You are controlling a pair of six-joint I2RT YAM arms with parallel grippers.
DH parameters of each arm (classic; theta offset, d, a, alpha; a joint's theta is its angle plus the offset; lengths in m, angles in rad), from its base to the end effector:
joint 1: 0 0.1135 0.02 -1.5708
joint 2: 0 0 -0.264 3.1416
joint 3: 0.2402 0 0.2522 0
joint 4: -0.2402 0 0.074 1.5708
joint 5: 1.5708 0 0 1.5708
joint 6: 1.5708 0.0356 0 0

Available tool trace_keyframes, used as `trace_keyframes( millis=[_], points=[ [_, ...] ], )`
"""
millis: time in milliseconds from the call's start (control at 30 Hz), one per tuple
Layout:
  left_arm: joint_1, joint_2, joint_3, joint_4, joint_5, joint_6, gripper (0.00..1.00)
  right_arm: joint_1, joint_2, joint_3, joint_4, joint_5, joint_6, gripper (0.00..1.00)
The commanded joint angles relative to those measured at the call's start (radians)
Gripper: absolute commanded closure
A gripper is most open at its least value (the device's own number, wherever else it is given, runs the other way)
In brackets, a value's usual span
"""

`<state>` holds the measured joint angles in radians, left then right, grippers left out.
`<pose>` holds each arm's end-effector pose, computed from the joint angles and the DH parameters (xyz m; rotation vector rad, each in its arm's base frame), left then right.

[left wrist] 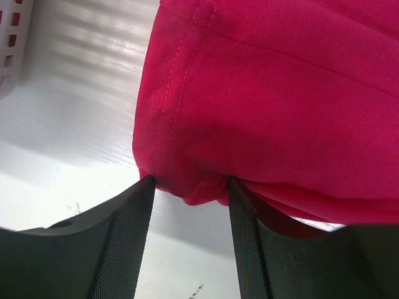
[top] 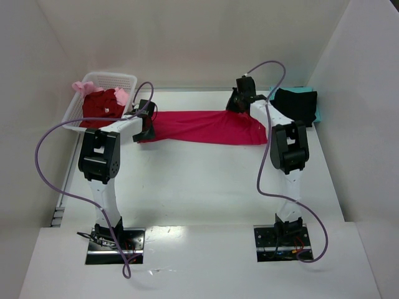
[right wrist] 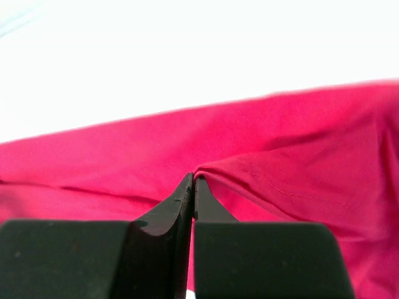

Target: Fold and stack the t-shirts

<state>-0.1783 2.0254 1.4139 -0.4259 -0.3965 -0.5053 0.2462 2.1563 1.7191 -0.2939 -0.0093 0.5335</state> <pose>0.4210 -0.0619 0.1672 -0.5426 2.4459 0.2444 0.4798 0.1209 0.2110 0.3297 2.3134 0.4065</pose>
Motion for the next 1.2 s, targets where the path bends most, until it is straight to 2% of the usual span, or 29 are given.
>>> trace_keyframes(
  millis=[0,133,167,200,233,400,433,467,567,767,900,933,967,1167],
  points=[
    [0.002,0.012,0.003,-0.002,-0.024,-0.018,0.41,-0.004,0.027,0.115,-0.007,0.029,-0.021,1.0],
    [0.002,0.012,0.003,-0.002,-0.024,-0.018,0.41,-0.004,0.082,0.183,-0.025,0.017,-0.021,0.97],
    [0.002,0.012,0.003,-0.002,-0.015,-0.018,0.4,-0.004,0.082,0.183,-0.025,0.008,-0.021,0.93],
    [0.002,0.012,0.003,-0.002,-0.015,-0.018,0.4,-0.004,0.095,0.183,-0.025,-0.001,-0.021,0.87],
    [0.002,0.012,0.003,-0.002,-0.015,-0.018,0.4,-0.004,0.108,0.183,-0.025,-0.001,-0.021,0.74],
    [0.002,0.012,0.003,-0.002,-0.005,-0.018,0.4,-0.004,0.117,0.192,-0.059,0.008,-0.055,0.49],
    [0.002,0.003,0.003,-0.002,-0.005,-0.018,0.4,-0.004,0.103,0.192,-0.059,0.031,-0.055,0.41],
    [0.002,0.002,0.003,-0.002,-0.005,-0.018,0.4,-0.004,0.091,0.169,-0.059,0.044,-0.055,0.27],
    [0.002,0.002,0.003,-0.002,-0.005,-0.018,0.4,-0.004,0.021,0.101,-0.05,0.08,-0.064,0.13],
    [0.002,-0.043,0.003,-0.002,0.007,-0.027,0.39,-0.074,-0.148,-0.079,-0.016,0.101,-0.064,0.13],
    [0.002,-0.103,-0.006,0.007,0.051,-0.027,0.35,-0.096,-0.187,-0.168,-0.002,0.114,-0.085,0.13],
    [-0.012,-0.114,-0.006,0.007,0.051,-0.027,0.34,-0.096,-0.187,-0.188,-0.002,0.114,-0.086,0.16],
    [-0.012,-0.125,-0.006,0.019,0.076,-0.009,0.28,-0.105,-0.187,-0.197,-0.002,0.114,-0.086,0.17],
    [-0.078,-0.195,-0.016,0.082,0.246,0.044,0.07,-0.105,-0.147,-0.22,0.042,0.094,-0.075,0.27]
  ],
)
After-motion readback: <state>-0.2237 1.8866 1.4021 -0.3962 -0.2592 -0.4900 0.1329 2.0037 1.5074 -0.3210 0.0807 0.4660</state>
